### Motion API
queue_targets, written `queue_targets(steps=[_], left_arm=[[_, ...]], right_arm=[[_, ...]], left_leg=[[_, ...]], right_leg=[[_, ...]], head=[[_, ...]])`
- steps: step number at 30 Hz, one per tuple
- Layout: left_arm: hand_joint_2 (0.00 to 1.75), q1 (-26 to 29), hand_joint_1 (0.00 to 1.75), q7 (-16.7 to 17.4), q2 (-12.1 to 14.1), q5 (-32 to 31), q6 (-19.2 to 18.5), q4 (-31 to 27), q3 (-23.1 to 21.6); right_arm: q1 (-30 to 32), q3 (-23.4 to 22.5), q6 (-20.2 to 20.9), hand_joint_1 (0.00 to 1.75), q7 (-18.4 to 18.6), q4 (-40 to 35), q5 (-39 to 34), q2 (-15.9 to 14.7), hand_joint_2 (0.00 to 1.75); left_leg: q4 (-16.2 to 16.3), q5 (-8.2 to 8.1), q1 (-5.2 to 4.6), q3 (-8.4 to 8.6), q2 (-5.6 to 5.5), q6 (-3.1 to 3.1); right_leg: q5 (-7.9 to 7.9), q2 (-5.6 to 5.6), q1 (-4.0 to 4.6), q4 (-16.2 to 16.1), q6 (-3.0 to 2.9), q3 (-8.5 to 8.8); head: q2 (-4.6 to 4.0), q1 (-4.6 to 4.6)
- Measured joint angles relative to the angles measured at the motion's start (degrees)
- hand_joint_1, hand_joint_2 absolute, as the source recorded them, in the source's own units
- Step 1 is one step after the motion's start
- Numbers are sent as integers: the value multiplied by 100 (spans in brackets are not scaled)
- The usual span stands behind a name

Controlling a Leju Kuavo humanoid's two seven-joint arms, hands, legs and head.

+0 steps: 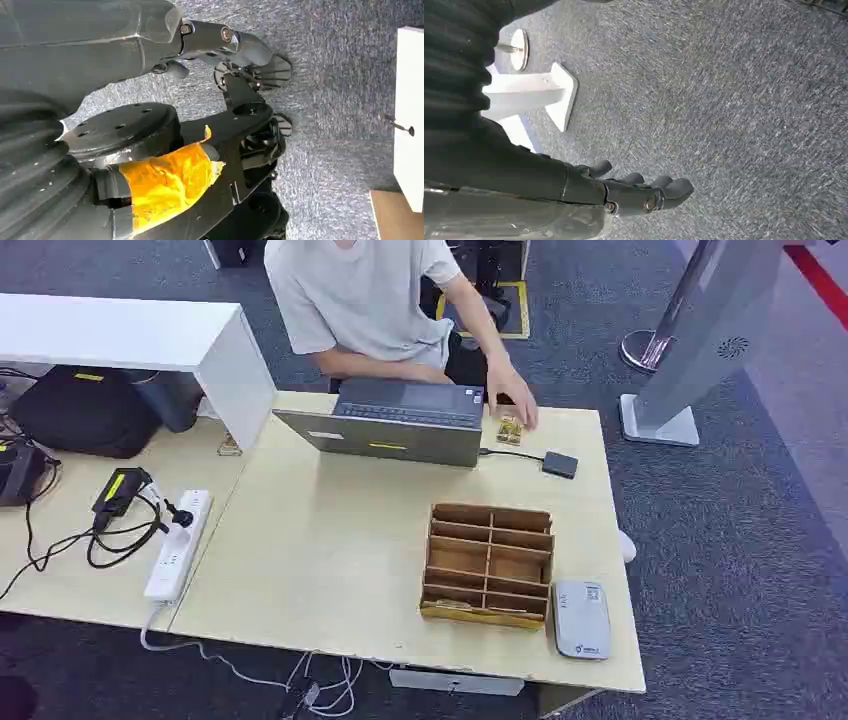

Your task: Pass the card to the sensor for recognition and then transmit it.

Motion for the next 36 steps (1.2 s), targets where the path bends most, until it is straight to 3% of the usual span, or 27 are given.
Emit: queue_targets(steps=[5,10,17,19,21,23,25,30,36], left_arm=[[175,5,0,-31,0,-4,18,0,0],[175,45,0,-131,-2,37,72,0,15],[175,80,0,-164,-2,39,83,0,59],[175,84,0,-157,-13,68,153,2,74],[175,85,0,-55,-39,52,269,2,120],[175,62,0,11,-50,-68,289,2,118],[175,4,0,92,-68,-187,291,2,118],[175,-99,0,208,-94,-395,267,2,118],[175,-221,0,321,-151,-594,227,2,118]], right_arm=[[3,0,-178,0,-105,0,9,0,175],[9,-13,-1395,0,-509,-2,63,-15,175],[25,-20,-1572,0,-582,-2,61,-37,175],[12,-24,-1863,0,-774,-9,61,-35,175],[-125,-24,-2215,0,-650,-103,160,-15,175],[-422,-24,-2039,0,-286,-328,221,-57,175],[-765,-50,-1778,0,-190,-581,179,-259,175],[-1754,-221,-1552,0,-564,-899,-9,-949,175],[-2916,-395,-1477,0,-752,-949,-127,-1479,175]], left_leg=[[0,0,0,0,0,0],[0,-1,0,0,0,-2],[0,-2,0,-1,1,-2],[-1,-2,0,-3,0,-2],[-4,-1,0,-9,12,-3],[-2,0,-2,1,45,-2],[-1,8,-11,2,46,7],[7,21,-17,2,47,7],[8,26,-19,1,44,12]], right_leg=[[0,0,0,0,0,0],[0,0,0,0,0,0],[-1,1,0,0,0,0],[0,1,0,1,0,0],[4,13,0,5,-5,-1],[18,41,-1,4,-11,-11],[25,42,-11,3,-3,-11],[45,46,-19,3,9,-10],[51,44,-20,3,10,-11]], head=[[0,0],[0,0],[0,0],[0,0],[0,2],[0,0],[0,-2],[0,4],[0,2]])
